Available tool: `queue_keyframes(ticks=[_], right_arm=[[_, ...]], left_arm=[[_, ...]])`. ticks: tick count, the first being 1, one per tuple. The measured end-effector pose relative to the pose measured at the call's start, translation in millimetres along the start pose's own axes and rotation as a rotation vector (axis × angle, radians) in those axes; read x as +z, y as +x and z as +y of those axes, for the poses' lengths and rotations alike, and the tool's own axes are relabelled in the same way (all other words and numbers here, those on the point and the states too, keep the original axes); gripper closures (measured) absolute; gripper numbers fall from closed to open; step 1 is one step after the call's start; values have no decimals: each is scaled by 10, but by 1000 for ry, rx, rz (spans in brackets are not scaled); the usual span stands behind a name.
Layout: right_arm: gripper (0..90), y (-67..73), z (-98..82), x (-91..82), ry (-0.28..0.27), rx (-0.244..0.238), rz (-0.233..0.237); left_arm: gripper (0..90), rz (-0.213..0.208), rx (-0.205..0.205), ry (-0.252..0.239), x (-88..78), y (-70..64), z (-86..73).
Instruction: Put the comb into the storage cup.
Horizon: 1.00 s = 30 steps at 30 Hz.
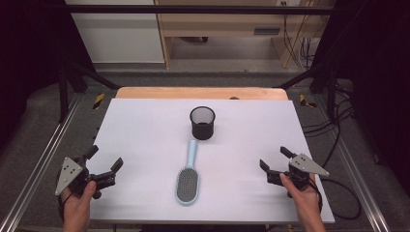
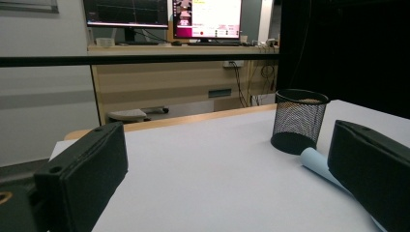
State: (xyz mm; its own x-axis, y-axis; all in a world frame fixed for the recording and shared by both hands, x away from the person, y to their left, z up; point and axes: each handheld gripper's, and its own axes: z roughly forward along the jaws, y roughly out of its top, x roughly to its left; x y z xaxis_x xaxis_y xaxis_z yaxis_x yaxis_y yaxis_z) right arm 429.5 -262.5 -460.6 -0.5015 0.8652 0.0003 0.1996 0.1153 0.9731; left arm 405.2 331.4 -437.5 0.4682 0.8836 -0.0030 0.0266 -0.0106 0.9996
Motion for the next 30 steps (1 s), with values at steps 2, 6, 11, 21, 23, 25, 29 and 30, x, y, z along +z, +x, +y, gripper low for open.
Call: queue_keyframes(ticks=[2, 6, 11, 21, 23, 25, 29, 30], right_arm=[[78, 16, 0, 4, -12, 7, -3], [77, 49, 0, 3, -39, 34, -11], [65, 94, 46, 22, 23, 49, -8], [61, 376, 361, 305, 126, -16, 83], [63, 459, 419, 376, 141, -19, 103], [66, 530, 466, 443, 158, -38, 118], [102, 703, 565, 607, 206, -84, 134], [122, 745, 587, 647, 215, -87, 140]], left_arm=[[7, -1, -1, 4, 9, -4, -4], [7, 3, -10, 9, 24, -2, -17], [8, 11, -9, 26, 27, 0, -33], [9, 29, -16, 30, 0, 26, -38], [9, 35, -18, 28, -4, 39, -41], [10, 40, -26, 23, -8, 55, -35], [10, 43, -27, 21, -7, 69, -27], [10, 42, -24, 21, -5, 67, -27]])
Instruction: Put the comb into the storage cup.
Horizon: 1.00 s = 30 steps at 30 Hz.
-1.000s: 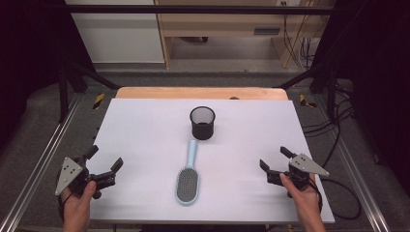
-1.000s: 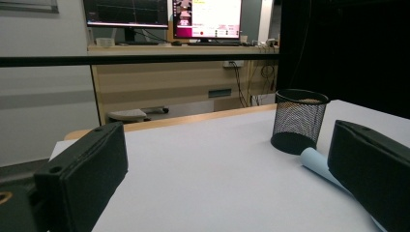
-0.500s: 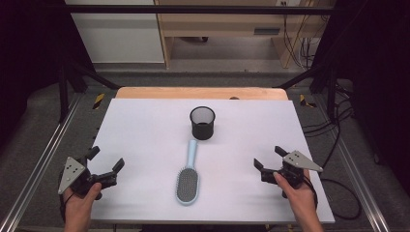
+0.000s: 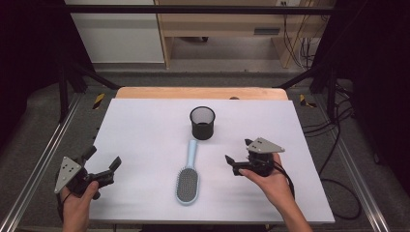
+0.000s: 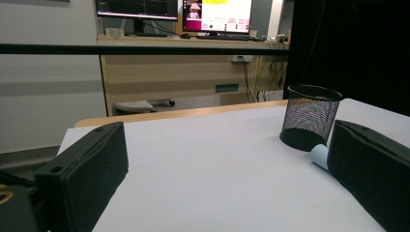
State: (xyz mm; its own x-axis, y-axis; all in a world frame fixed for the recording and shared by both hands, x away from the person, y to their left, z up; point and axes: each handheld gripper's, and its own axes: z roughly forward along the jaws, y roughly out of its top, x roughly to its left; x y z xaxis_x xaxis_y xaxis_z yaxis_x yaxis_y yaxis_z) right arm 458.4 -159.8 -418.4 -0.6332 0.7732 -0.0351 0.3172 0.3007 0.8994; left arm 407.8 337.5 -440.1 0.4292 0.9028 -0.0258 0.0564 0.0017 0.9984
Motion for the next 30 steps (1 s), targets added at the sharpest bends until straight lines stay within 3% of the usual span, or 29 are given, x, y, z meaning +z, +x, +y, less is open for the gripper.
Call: queue_keyframes(ticks=[6, 14, 20, 30], right_arm=[[263, 166, 204, 237, 59, -46, 24], [538, 314, 413, 532, 122, -103, 41], [740, 371, 485, 698, 130, -145, 62], [878, 488, 508, 894, 145, -175, 95]], left_arm=[[14, -7, 6, -1, 7, -19, 6], [14, -14, 5, 1, 23, -29, 6], [9, -27, 13, -2, 25, -37, 8], [10, -33, 24, 4, 41, -59, 10]])
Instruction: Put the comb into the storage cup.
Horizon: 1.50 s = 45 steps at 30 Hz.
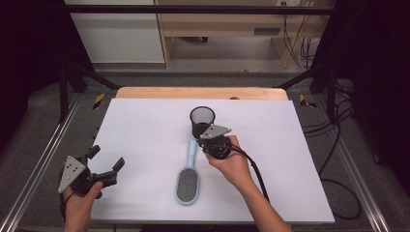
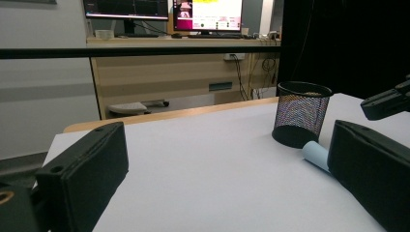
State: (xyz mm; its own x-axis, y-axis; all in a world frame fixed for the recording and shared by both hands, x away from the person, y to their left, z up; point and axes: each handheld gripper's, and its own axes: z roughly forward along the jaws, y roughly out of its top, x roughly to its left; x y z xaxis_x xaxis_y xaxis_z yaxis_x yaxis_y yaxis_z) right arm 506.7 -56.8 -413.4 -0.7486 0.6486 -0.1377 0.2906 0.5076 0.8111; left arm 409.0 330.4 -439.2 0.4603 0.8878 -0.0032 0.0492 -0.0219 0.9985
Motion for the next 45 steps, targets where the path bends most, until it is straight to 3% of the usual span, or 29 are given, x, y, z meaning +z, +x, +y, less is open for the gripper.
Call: queue_keyframes(ticks=[28, 38, 45], right_arm=[[900, 252, 53, 611, 56, -1, 24], [900, 256, -29, 792, 117, 3, 9], [900, 295, -23, 837, 182, -37, -23]], left_arm=[[13, -6, 2, 4, 18, -13, -4], [13, -17, 12, 14, 45, -45, -8], [14, -18, 14, 15, 45, -47, -6]])
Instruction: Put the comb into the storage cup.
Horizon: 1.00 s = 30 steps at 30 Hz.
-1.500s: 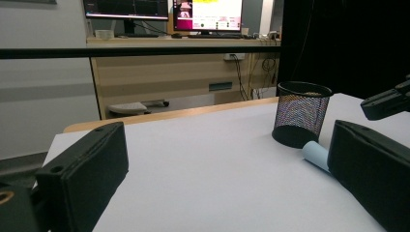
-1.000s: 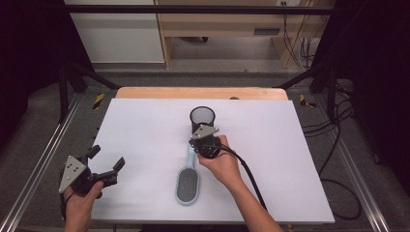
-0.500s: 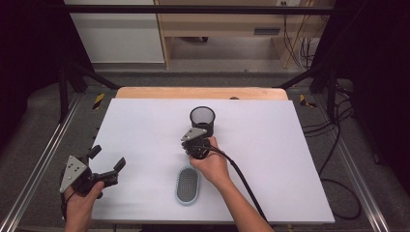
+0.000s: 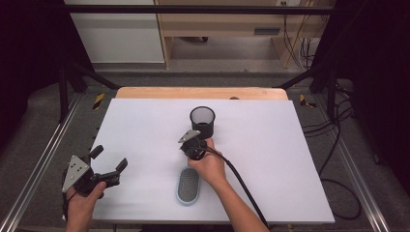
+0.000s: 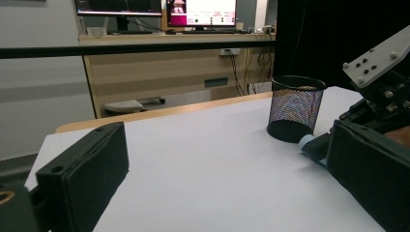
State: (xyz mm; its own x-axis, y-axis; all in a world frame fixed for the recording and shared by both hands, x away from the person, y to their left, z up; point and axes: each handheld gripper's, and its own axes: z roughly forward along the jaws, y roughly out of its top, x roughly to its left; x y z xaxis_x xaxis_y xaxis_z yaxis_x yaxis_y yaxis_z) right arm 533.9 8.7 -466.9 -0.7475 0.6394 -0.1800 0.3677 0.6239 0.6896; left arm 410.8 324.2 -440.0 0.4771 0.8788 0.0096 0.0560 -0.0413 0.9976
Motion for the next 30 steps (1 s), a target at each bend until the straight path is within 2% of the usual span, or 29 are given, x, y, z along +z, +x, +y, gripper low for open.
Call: queue_keyframes(ticks=[2, 4, 10, 16, 21, 26, 30], right_arm=[[900, 5, -16, 18, 38, -20, -12], [900, -6, -30, 3, 51, -24, -22], [900, -115, -155, -129, 89, 9, -31], [900, -225, -400, -346, 80, 67, -34], [900, -308, -582, -536, 81, 95, -29], [900, -342, -663, -651, 92, 91, -31], [900, -428, -697, -687, 93, 114, -39]], left_arm=[[14, 0, -1, 0, 3, -1, 0], [14, -2, 4, 4, 3, -3, 1], [14, 0, 6, 7, 3, -4, 0], [14, 4, 9, 11, -4, 0, -1], [14, 7, 11, 15, 3, -3, -7], [15, 7, 13, 19, 0, -11, -11], [15, 7, 15, 24, 2, -9, -17]])
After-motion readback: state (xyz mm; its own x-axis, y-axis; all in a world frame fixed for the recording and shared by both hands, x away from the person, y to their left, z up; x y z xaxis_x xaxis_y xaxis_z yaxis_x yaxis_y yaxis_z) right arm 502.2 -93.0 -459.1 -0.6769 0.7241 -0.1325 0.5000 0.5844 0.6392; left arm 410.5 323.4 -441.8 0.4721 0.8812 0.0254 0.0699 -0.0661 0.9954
